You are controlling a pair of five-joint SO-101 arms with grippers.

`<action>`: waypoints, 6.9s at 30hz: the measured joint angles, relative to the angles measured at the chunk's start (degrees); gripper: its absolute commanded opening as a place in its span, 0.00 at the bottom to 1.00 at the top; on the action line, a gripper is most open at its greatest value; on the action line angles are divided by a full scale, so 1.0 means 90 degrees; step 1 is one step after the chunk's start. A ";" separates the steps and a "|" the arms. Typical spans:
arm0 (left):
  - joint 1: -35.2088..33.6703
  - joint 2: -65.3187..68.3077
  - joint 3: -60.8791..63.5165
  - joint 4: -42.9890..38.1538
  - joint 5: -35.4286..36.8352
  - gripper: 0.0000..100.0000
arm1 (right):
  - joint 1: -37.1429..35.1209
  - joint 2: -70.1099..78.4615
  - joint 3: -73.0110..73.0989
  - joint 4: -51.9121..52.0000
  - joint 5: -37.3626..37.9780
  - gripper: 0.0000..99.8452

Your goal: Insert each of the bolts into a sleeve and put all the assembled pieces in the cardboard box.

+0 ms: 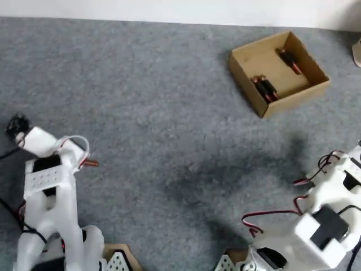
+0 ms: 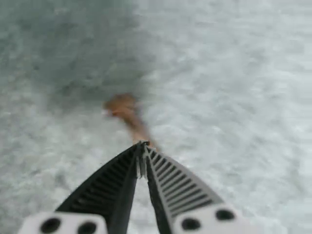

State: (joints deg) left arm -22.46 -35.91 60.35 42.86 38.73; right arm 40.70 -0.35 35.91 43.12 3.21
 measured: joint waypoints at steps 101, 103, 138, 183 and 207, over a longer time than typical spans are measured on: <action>0.1446 -0.1670 -0.1182 0.1846 -0.0967 0.00 | -0.3419 -0.5929 0.1211 0.0830 -0.0684 0.00; 0.1446 -0.1670 -0.1055 0.1846 -0.0967 0.00 | -0.2960 -0.5880 0.1241 0.0830 -0.0684 0.00; 0.1446 -0.1670 -0.1035 0.1846 -0.0967 0.00 | 0.0068 -0.0987 0.0781 -0.0791 0.0420 0.22; 0.2559 -0.1670 -0.1035 0.2168 -0.0596 0.00 | -0.1817 -0.2618 -0.0166 0.0293 -0.0166 0.00; 0.3702 -0.1670 -0.1035 -0.0645 -0.0576 0.00 | -0.5851 -0.9504 0.3868 0.0840 -0.0879 0.00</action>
State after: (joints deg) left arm 10.86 -50.95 51.03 37.05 33.54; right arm -11.96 -85.89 70.73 50.68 -4.70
